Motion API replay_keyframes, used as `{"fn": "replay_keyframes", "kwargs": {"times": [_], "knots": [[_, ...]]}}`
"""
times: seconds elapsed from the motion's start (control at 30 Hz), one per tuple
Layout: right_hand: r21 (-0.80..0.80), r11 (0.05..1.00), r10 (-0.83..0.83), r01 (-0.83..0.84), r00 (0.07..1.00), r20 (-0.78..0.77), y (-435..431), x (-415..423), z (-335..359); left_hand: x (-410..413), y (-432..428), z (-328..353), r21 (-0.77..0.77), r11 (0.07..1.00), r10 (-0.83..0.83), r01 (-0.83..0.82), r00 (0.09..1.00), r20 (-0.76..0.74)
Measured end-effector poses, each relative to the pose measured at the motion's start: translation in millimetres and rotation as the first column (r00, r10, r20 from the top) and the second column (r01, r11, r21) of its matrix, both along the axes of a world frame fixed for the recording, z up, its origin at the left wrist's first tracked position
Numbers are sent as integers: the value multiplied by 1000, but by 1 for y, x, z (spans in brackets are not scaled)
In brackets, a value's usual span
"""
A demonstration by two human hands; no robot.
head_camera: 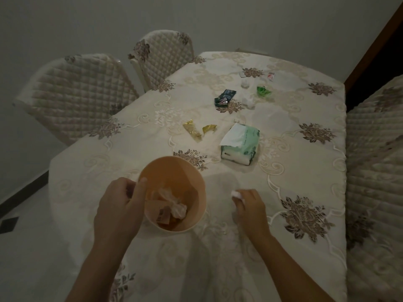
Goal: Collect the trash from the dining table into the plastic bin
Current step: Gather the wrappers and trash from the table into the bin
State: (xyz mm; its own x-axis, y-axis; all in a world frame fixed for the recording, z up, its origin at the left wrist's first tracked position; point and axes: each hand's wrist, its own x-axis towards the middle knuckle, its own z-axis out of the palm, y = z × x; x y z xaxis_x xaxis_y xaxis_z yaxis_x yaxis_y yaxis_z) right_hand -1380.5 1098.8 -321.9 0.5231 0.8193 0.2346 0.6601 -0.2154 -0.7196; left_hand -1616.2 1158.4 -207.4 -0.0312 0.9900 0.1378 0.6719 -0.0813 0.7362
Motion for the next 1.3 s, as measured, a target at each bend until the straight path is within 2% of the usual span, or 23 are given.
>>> {"fn": "replay_keyframes", "kwargs": {"times": [0.1, 0.17, 0.2, 0.27, 0.33, 0.4, 0.47, 0.67, 0.77, 0.87, 0.93, 1.0, 1.07, 1.1, 1.17, 1.23, 1.3], "knots": [[195, 976, -77, 101, 989, -128, 10, -15, 58, 1, 0, -1, -2, 1000, -15, 15, 1000, 7], [257, 966, 72, -27, 984, -164, 16, -36, 99, 1, 0, -2, 0, 1000, -30, 30, 999, 13], [229, 962, 189, -151, 970, -153, 20, -49, 113, 1, 0, -2, 4, 999, -39, 39, 999, 13], [42, 915, 404, -402, 909, -99, 29, -71, 123, 1, 0, -2, 10, 998, -54, 54, 998, 15], [-183, 832, 540, -524, 840, 55, 39, -86, 115, 1, -1, -1, 12, 998, -65, 65, 998, 17], [-359, 776, 585, -519, 804, 103, 46, -93, 106, 1, -1, -1, 13, 997, -75, 75, 997, 18], [-444, 750, 585, -490, 805, 101, 48, -96, 103, 0, 0, -2, 12, 997, -80, 79, 997, 20], [-459, 714, 640, -528, 759, 123, 49, -92, 102, -2, 7, 1, 10, 996, -90, 89, 995, 33], [-421, 725, 638, -546, 762, 110, 53, -93, 103, -5, 11, 2, 8, 995, -99, 99, 993, 56], [-217, 752, 643, -623, 765, 32, 57, -100, 116, -10, 20, 4, -4, 997, -71, 71, 995, 71], [-46, 792, 603, -609, 792, -90, 59, -101, 130, -14, 27, 4, -12, 999, -45, 46, 996, 76], [138, 884, 467, -446, 835, -292, 66, -93, 142, -17, 36, 5, -17, 1000, -13, 14, 996, 83], [232, 942, 319, -241, 856, -406, 83, -75, 142, -18, 46, 7, -23, 999, 31, -29, 995, 92], [214, 961, 251, -177, 883, -397, 96, -62, 136, -18, 52, 8, -26, 998, 54, -52, 994, 94], [49, 990, 142, -134, 944, -297, 124, -39, 115, -18, 63, 10, -34, 995, 99, -97, 990, 97], [-161, 977, 108, -140, 975, -196, 153, -20, 87, -16, 74, 12, -36, 989, 144, -141, 984, 105], [-299, 943, 110, -147, 985, -135, 180, -7, 64, -14, 87, 12, -30, 981, 193, -191, 976, 105]]}}
